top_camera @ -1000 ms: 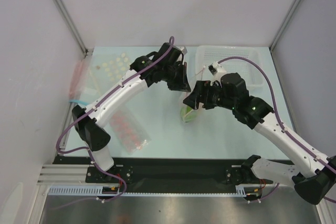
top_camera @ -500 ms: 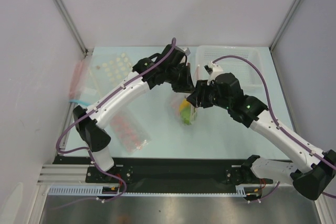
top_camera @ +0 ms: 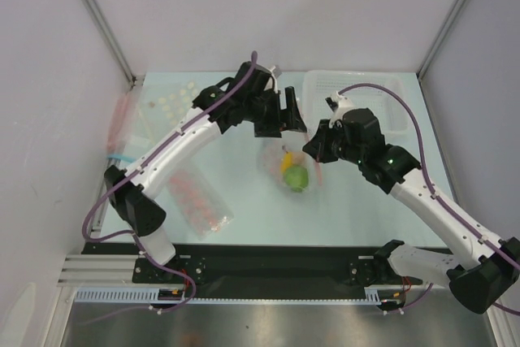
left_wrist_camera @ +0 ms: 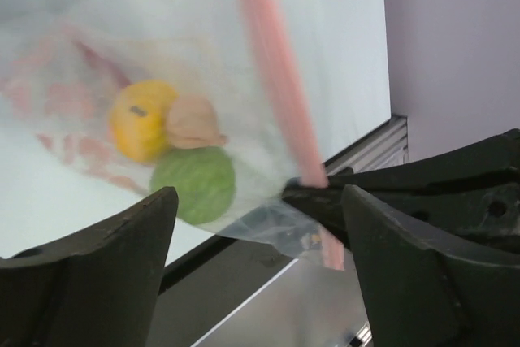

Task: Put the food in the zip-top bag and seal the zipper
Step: Adjust the zipper food storage bag at the center of the board.

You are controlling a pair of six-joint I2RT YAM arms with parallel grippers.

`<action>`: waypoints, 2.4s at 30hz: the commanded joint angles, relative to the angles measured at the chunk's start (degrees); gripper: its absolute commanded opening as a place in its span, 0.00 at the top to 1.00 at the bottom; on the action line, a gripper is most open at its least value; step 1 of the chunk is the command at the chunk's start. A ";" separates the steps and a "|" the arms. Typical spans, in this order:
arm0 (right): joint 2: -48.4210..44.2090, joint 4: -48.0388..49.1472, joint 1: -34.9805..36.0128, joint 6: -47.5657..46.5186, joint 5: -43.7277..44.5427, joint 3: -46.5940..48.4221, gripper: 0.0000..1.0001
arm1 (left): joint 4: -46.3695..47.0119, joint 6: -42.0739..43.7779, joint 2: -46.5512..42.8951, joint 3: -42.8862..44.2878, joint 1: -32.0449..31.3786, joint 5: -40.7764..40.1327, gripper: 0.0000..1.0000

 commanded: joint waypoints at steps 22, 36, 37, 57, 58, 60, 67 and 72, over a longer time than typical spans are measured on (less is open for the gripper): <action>-4.64 -6.37 -12.55 -10.54 -29.72 6.85 1.00 | 55.31 32.05 -19.98 -38.48 13.76 23.43 0.00; -10.71 -14.80 -10.00 -23.55 -32.89 6.49 1.00 | 43.92 51.30 -11.21 -28.74 17.36 50.58 0.03; -10.79 -15.16 -9.04 -25.73 -32.98 6.58 1.00 | 42.95 51.66 -10.59 -27.95 17.36 51.82 0.03; -9.13 -12.97 -5.78 -29.62 -37.73 7.90 1.00 | 30.90 63.26 -10.14 -24.34 16.57 64.48 0.25; -8.95 -12.88 -5.78 -29.70 -37.46 8.07 1.00 | 31.08 63.26 -10.14 -24.34 16.49 64.75 0.31; -8.95 -12.62 -5.78 -29.97 -37.20 8.16 1.00 | 31.08 63.09 -10.23 -24.25 16.40 64.66 0.52; -8.77 -12.18 -5.86 -30.32 -37.20 7.37 1.00 | 31.69 61.95 -10.32 -24.52 14.99 63.71 0.62; -8.60 -12.17 -5.87 -30.58 -36.15 7.37 1.00 | 33.27 60.54 -10.15 -24.52 14.64 63.69 0.70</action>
